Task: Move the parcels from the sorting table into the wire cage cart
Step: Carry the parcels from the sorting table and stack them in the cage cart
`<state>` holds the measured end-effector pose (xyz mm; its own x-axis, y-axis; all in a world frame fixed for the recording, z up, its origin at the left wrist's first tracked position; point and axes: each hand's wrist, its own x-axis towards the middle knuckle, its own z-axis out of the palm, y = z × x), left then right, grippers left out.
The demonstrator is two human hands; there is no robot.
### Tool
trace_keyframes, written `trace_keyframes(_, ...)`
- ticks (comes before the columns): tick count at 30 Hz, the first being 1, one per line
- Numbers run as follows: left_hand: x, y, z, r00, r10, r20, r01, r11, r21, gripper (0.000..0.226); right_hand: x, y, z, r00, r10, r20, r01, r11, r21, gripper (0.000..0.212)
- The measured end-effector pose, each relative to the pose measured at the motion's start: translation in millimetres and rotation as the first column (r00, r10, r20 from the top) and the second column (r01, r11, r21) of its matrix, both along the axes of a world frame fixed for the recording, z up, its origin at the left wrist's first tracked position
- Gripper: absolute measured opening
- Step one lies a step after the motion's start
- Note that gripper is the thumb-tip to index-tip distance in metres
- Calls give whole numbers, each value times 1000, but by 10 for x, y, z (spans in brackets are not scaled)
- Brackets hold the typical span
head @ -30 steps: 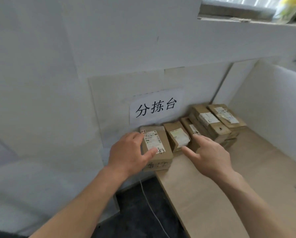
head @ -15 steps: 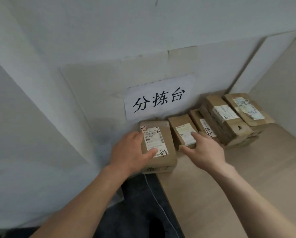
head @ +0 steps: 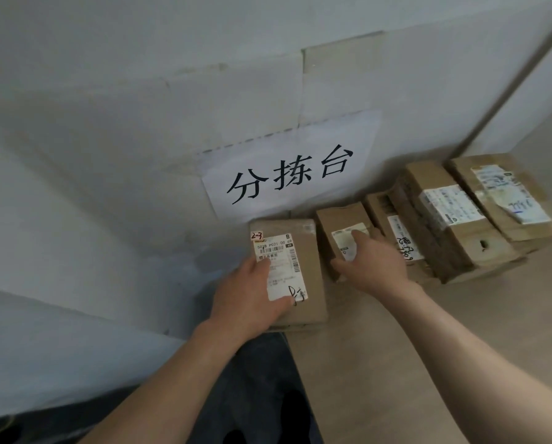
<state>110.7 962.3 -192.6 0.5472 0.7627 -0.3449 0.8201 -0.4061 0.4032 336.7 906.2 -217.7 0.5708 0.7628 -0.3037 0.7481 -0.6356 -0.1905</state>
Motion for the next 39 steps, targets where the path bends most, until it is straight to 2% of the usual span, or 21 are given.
trace_keyframes(6,7,-22,-149,999,2,51,-2,1000,1,84,74,58,-133,999,19,45,-17,1000,-26,75)
trace_keyframes(15,-117,-70,-213,989,34,142,-30,999,-32,81,-119,-147,-119,999,-25,27,26,998,-52,82)
trace_keyframes(26,-349,-385,-309,965,108,240,-89,992,-90,108,-495,-711,-135,992,-123,17,124,992,-27,82)
trace_keyframes(29,-415,-412,-349,933,210,292,-170,973,-155,101,-557,-864,-121,990,-136,29,137,990,-32,82)
trace_keyframes(32,-468,-399,-422,885,343,314,-255,923,-289,75,-611,-995,-114,989,-145,24,145,989,-33,80)
trace_keyframes(34,-498,-392,-475,864,389,318,-260,888,-379,72,-616,-1060,-123,985,-169,-32,169,986,-14,84)
trace_keyframes(37,-530,-378,-589,829,447,336,-250,834,-492,77,-571,-1123,-154,932,-267,-246,290,955,62,93)
trace_keyframes(39,-541,-368,-662,780,531,330,-263,758,-597,83,-543,-1146,-187,888,-294,-354,362,921,142,89)
